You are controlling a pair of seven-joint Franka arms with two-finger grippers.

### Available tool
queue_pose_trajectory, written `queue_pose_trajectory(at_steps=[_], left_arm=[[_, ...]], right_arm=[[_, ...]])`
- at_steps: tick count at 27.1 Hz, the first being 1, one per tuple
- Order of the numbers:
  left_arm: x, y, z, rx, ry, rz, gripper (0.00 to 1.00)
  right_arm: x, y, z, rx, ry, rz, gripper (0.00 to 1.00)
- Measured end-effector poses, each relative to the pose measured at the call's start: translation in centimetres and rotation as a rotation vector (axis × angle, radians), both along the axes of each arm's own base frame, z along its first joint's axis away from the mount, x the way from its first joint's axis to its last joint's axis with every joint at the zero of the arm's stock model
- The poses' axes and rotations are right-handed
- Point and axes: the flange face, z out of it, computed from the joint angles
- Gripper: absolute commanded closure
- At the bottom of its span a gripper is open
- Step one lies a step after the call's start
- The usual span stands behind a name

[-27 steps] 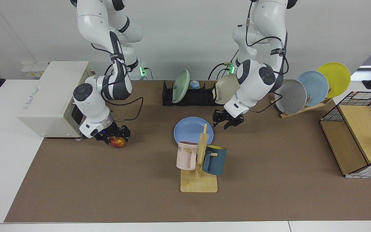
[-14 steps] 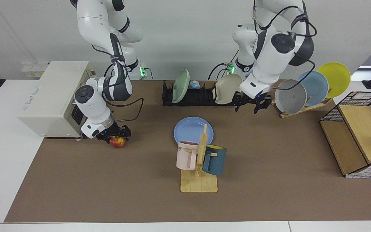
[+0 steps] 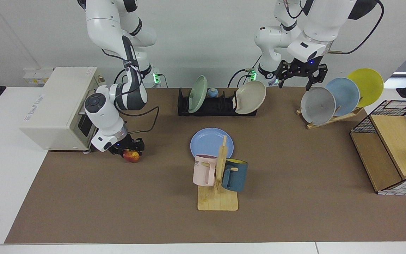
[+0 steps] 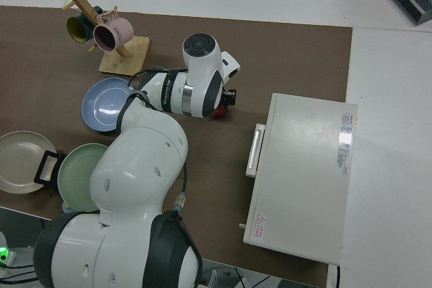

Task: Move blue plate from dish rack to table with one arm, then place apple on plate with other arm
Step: 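Carry the apple over the blue plate while the left gripper withdraws, then lower the apple onto the blue plate and open the right gripper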

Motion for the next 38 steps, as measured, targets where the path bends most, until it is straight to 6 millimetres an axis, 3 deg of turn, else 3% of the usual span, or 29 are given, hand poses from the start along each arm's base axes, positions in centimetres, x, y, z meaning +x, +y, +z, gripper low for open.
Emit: queue_pose_trajectory(at_steps=[3, 7, 14, 20, 25, 32, 38], left_arm=[[-0.6, 0.1, 0.6, 0.002, 0.001, 0.0, 0.0], [-0.8, 0.2, 0.4, 0.007, 0.019, 0.001, 0.0], [-0.6, 1.3, 0.5, -0.011, 0.025, 0.025, 0.0], [-0.6, 2.1, 0.7, -0.016, 0.022, 0.04, 0.0], [-0.4, 2.3, 1.0, -0.018, 0.013, 0.043, 0.0], [0.7, 3.2, 2.0, -0.031, 0.004, 0.063, 0.0], [1.4, 3.4, 2.1, -0.034, 0.016, 0.067, 0.0]], right_arm=[[0.4, 2.8, 1.7, 0.007, -0.004, -0.028, 1.0], [0.5, 8.0, 4.8, 0.017, -0.005, -0.067, 1.0], [-0.9, 16.6, 8.5, 0.042, -0.021, -0.112, 1.0], [-4.3, 25.2, 8.5, 0.055, -0.015, -0.09, 1.0], [-7.1, 31.1, 5.8, 0.055, -0.011, -0.017, 1.0], [-6.9, 32.5, 2.4, 0.054, -0.038, 0.004, 1.0], [-6.4, 32.7, 1.7, 0.061, -0.07, 0.009, 1.0]])
